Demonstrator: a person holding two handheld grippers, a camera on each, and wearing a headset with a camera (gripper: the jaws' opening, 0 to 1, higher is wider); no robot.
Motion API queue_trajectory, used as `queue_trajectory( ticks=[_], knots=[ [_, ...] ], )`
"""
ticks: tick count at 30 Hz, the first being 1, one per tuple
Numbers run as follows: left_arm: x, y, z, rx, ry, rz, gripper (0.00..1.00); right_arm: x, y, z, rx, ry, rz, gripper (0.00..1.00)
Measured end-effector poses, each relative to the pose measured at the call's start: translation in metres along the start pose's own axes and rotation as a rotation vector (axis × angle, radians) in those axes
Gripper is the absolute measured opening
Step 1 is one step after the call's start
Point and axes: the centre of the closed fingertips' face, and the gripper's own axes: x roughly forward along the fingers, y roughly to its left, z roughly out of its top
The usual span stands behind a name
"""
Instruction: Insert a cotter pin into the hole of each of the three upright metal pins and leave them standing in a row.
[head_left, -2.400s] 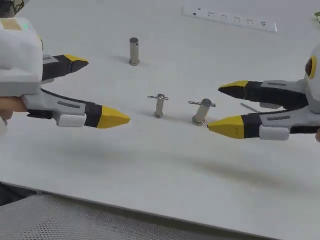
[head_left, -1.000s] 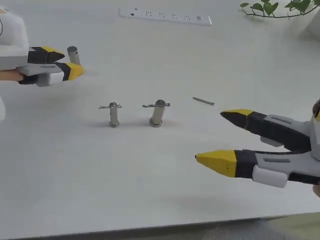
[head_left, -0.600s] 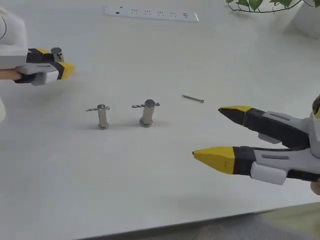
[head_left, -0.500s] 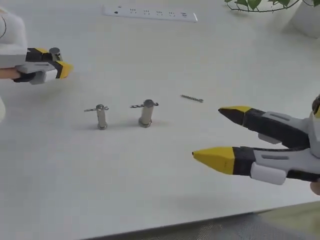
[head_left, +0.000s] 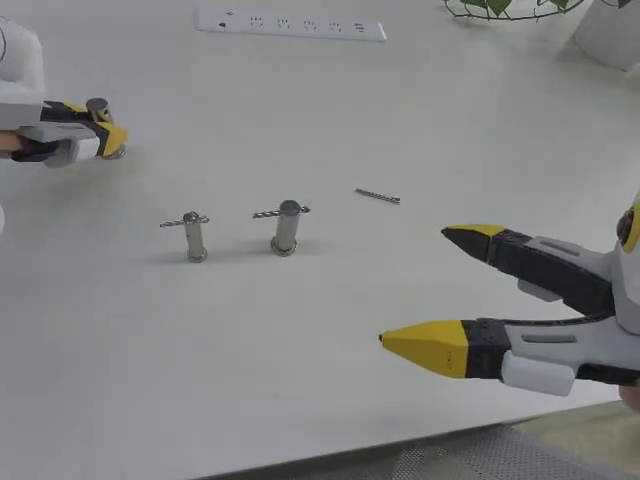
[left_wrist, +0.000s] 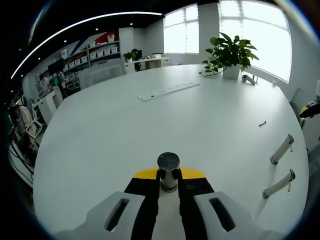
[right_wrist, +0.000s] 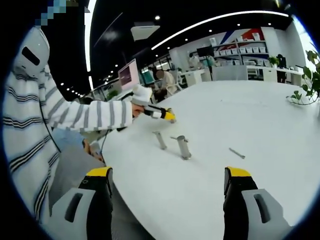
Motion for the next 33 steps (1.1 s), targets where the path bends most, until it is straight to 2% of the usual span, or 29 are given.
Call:
queue_trajectory(
  ticks=[2, 6, 8, 9, 18, 20, 23, 24, 26, 29, 30, 33],
  knots=[
    [-0.002, -0.003, 0.0, 0.002, 0.005, 0.006, 0.12, 0.0, -0.001, -0.002, 0.009, 0.002, -0.015, 0.94],
    [-0.003, -0.003, -0.001, 0.007, 0.012, 0.006, 0.12, 0.001, 0.003, -0.003, 0.024, -0.01, -0.013, 0.93],
    [-0.003, -0.004, -0.002, -0.012, 0.018, 0.003, 0.12, 0.002, 0.004, -0.005, 0.025, -0.006, -0.014, 0.94],
    [-0.003, -0.004, -0.002, 0.001, 0.018, 0.006, 0.12, 0.002, 0.004, -0.005, 0.025, -0.003, -0.019, 0.94],
    [-0.006, -0.005, -0.004, 0.008, 0.041, 0.022, 0.11, 0.005, 0.007, -0.007, 0.025, -0.001, -0.007, 0.94],
    [-0.01, -0.003, -0.005, 0.003, 0.049, 0.043, 0.11, 0.005, 0.007, -0.007, 0.024, -0.003, -0.006, 0.94],
    [-0.018, -0.001, 0.002, -0.053, 0.012, 0.051, 0.11, 0.006, 0.008, -0.006, 0.021, -0.006, -0.002, 0.94],
    [-0.021, -0.001, 0.003, -0.049, 0.009, 0.054, 0.11, 0.007, 0.008, -0.007, 0.021, -0.006, -0.001, 0.94],
    [-0.028, 0.003, 0.01, 0.009, 0.003, 0.089, 0.11, 0.007, 0.008, -0.008, 0.016, -0.001, -0.003, 0.94],
    [-0.037, 0.004, 0.017, -0.033, -0.009, 0.099, 0.11, 0.007, 0.009, -0.008, 0.021, -0.01, -0.007, 0.94],
    [-0.044, 0.004, 0.022, -0.076, -0.023, 0.094, 0.11, 0.006, 0.009, -0.008, 0.022, -0.014, -0.007, 0.94],
    [-0.056, 0.001, 0.028, -0.054, -0.025, 0.097, 0.11, 0.006, 0.01, -0.012, 0.007, -0.005, -0.009, 0.94]
  ],
)
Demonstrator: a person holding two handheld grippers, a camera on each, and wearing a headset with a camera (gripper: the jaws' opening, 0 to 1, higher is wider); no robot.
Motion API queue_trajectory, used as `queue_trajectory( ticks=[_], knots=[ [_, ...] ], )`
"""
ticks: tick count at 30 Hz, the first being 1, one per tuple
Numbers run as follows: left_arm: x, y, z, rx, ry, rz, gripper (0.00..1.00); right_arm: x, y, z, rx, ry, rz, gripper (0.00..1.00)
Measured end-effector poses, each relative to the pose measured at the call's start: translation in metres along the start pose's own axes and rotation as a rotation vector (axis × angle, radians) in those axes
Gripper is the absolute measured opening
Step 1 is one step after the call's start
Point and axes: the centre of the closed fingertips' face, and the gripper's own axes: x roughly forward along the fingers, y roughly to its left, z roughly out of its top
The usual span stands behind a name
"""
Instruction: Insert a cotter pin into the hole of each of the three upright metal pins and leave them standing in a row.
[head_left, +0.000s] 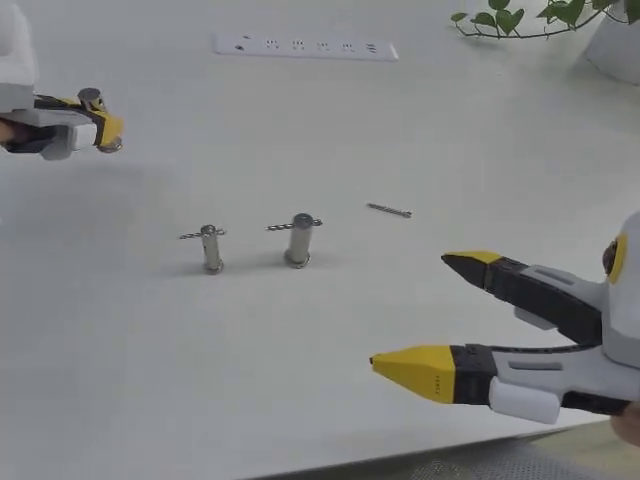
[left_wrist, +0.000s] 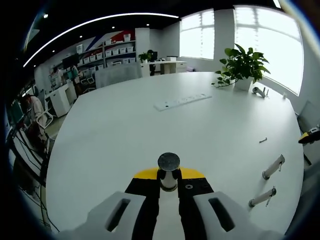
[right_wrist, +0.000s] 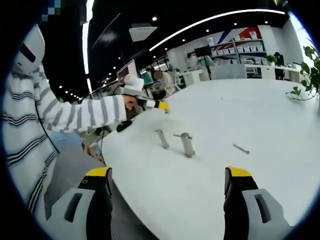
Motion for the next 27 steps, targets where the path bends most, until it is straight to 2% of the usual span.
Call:
queue_trajectory(
  ticks=[3, 7, 11, 16, 22, 24, 27],
  knots=[
    [-0.013, -0.002, 0.003, 0.004, 0.018, 0.011, 0.11, 0.001, 0.0, -0.006, -0.026, 0.029, -0.002, 0.94],
    [-0.028, -0.005, 0.012, 0.013, 0.003, 0.008, 0.11, 0.0, 0.001, -0.007, -0.031, 0.033, 0.01, 0.94],
    [-0.044, -0.016, 0.019, 0.03, -0.009, -0.006, 0.11, -0.002, 0.0, -0.014, -0.063, 0.076, 0.011, 0.94],
    [-0.062, -0.034, 0.023, 0.05, -0.017, -0.035, 0.11, -0.005, -0.007, -0.013, -0.083, 0.083, 0.008, 0.93],
    [-0.076, -0.052, 0.019, 0.047, -0.014, -0.052, 0.11, -0.006, -0.013, -0.01, -0.109, 0.09, 0.006, 0.93],
    [-0.079, -0.058, 0.012, -0.022, -0.008, -0.064, 0.11, -0.006, -0.015, -0.009, -0.114, 0.087, 0.006, 0.93],
    [-0.084, -0.065, -0.004, -0.019, 0.017, -0.046, 0.11, -0.007, -0.018, -0.006, -0.12, 0.078, 0.004, 0.93]
  ],
)
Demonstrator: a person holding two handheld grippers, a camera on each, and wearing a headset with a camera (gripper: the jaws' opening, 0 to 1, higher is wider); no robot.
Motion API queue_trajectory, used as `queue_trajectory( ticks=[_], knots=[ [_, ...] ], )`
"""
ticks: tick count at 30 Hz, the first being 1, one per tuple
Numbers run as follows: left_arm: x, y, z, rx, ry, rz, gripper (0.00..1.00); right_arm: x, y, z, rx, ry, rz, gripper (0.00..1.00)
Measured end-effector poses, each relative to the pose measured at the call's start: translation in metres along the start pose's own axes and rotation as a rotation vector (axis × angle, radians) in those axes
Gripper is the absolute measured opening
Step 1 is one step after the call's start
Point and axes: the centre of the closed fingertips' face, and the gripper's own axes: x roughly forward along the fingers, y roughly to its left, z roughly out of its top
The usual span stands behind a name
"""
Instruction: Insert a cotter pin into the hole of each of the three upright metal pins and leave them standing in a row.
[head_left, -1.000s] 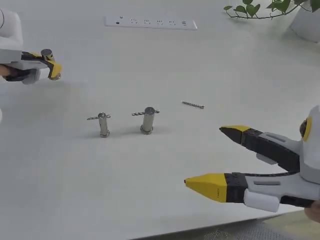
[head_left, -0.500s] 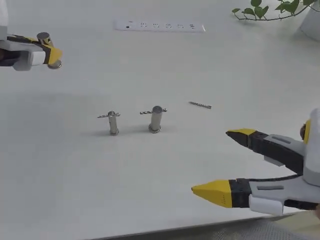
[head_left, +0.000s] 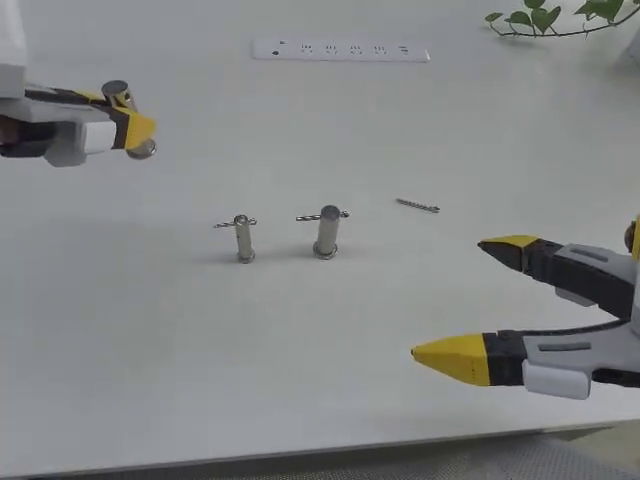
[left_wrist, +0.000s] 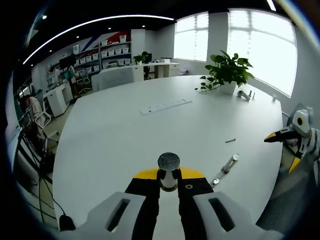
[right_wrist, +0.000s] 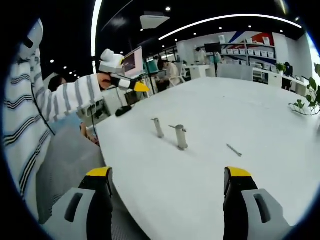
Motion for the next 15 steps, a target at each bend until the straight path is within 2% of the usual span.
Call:
queue_trajectory(
  ticks=[7, 12, 15],
  knots=[
    [-0.015, -0.016, -0.025, -0.079, 0.03, 0.053, 0.11, -0.003, -0.005, -0.004, -0.012, 0.001, 0.003, 0.93],
    [-0.025, -0.035, -0.033, -0.098, 0.039, 0.07, 0.11, -0.005, -0.011, -0.006, -0.02, 0.006, 0.003, 0.93],
    [-0.028, -0.045, -0.04, -0.106, 0.059, 0.072, 0.11, -0.006, -0.014, -0.005, -0.024, 0.002, 0.004, 0.93]
  ],
)
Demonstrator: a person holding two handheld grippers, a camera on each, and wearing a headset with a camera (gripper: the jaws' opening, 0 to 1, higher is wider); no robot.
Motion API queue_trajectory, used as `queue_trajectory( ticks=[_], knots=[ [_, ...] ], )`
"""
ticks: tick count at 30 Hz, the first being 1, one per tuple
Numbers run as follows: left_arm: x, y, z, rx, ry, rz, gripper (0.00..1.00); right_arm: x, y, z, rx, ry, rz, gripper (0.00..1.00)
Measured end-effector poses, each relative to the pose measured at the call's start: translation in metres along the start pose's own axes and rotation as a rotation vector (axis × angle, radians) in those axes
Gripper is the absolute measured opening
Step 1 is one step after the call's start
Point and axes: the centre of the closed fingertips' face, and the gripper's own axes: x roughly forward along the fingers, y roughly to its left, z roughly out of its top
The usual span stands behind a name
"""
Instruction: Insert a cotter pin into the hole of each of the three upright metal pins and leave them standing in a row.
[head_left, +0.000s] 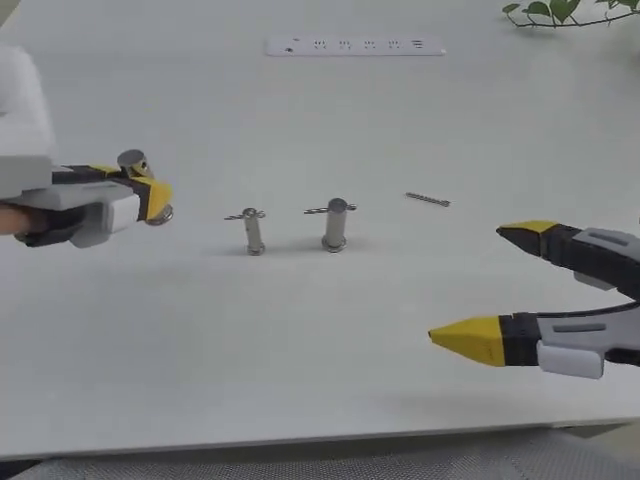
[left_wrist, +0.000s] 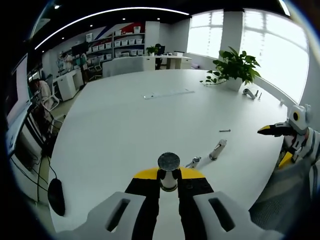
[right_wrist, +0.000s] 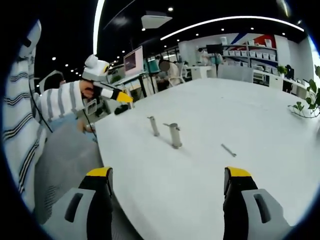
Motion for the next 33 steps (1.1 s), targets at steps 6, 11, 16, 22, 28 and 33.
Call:
queue_trajectory(
  ticks=[6, 11, 16, 22, 28, 33],
  knots=[
    [-0.004, -0.019, -0.014, -0.084, -0.001, 0.009, 0.11, -0.001, -0.006, 0.001, -0.014, -0.001, 0.001, 0.93],
    [-0.001, -0.039, -0.021, -0.098, 0.002, 0.006, 0.11, -0.002, -0.014, 0.0, -0.033, 0.006, 0.0, 0.93],
    [0.007, -0.047, -0.035, 0.003, 0.051, 0.052, 0.11, -0.001, -0.022, -0.001, -0.048, 0.017, 0.001, 0.92],
    [0.023, -0.055, -0.053, -0.005, 0.091, 0.062, 0.11, 0.002, -0.024, -0.003, -0.069, 0.03, 0.018, 0.92],
    [0.037, -0.063, -0.06, 0.004, 0.115, 0.055, 0.11, 0.007, -0.027, -0.009, -0.081, 0.054, 0.036, 0.92],
    [0.045, -0.066, -0.065, -0.012, 0.106, 0.056, 0.11, 0.01, -0.03, -0.01, -0.095, 0.065, 0.049, 0.92]
  ],
)
